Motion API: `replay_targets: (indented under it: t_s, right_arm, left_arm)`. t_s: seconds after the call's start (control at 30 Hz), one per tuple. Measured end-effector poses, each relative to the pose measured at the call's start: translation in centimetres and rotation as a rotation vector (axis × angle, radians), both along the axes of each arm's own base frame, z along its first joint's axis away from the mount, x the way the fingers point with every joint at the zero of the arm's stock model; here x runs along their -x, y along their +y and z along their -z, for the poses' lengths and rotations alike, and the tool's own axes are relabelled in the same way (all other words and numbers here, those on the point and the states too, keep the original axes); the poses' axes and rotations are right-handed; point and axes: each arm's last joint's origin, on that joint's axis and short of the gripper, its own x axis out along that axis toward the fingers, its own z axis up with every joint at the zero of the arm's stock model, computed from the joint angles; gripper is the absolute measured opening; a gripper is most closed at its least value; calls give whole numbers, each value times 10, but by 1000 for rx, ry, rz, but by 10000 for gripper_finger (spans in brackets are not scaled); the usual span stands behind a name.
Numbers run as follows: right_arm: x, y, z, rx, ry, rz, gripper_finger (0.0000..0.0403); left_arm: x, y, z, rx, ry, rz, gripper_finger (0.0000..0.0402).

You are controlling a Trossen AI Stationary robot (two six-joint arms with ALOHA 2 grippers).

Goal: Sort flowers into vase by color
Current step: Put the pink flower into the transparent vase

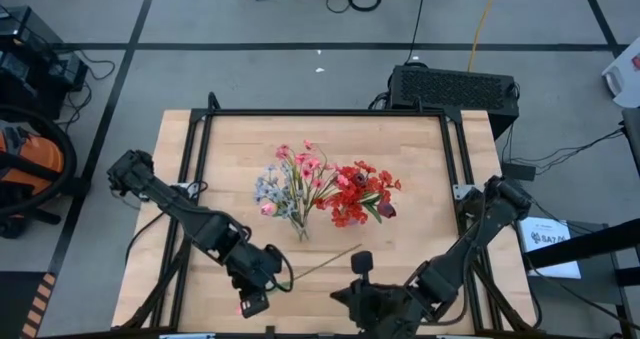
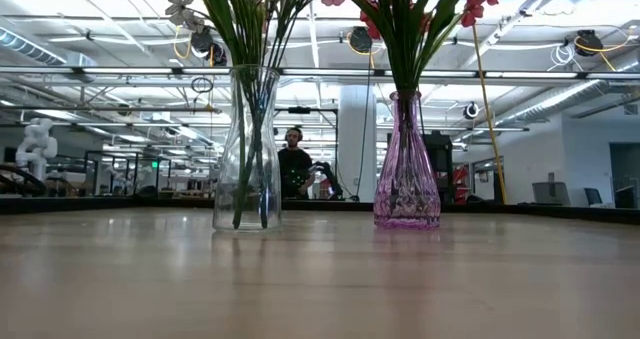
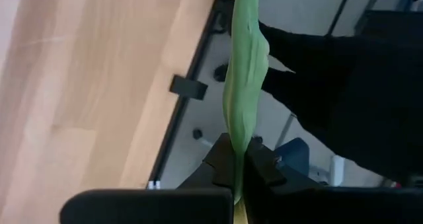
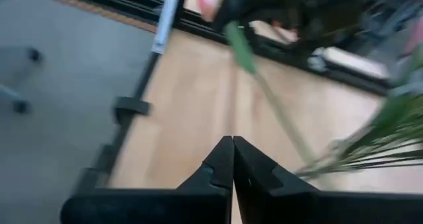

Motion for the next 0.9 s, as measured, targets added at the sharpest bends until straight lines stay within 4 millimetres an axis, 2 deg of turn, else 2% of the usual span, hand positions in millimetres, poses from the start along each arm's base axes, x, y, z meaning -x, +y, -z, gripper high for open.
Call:
replay_targets:
  t_s: [0.17, 0.33, 0.43, 0.63, 0.9]
  right_arm:
    - [-21, 7, -15, 181, 6, -44, 0]
    - [-48, 19, -8, 457, 6, -44, 0]
    - [-58, 26, -9, 559, -14, -28, 3]
    - [-65, 34, -5, 641, 15, -68, 35]
    - [-64, 25, 0, 692, 79, -25, 94]
  left_arm:
    - [-9, 0, -4, 58, -61, -6, 7]
    - [-18, 1, -11, 134, -140, -7, 7]
    - [-22, 4, -13, 148, -159, -16, 7]
    - [-23, 5, -13, 153, -168, -21, 10]
    - [-24, 6, -13, 158, -154, -41, 14]
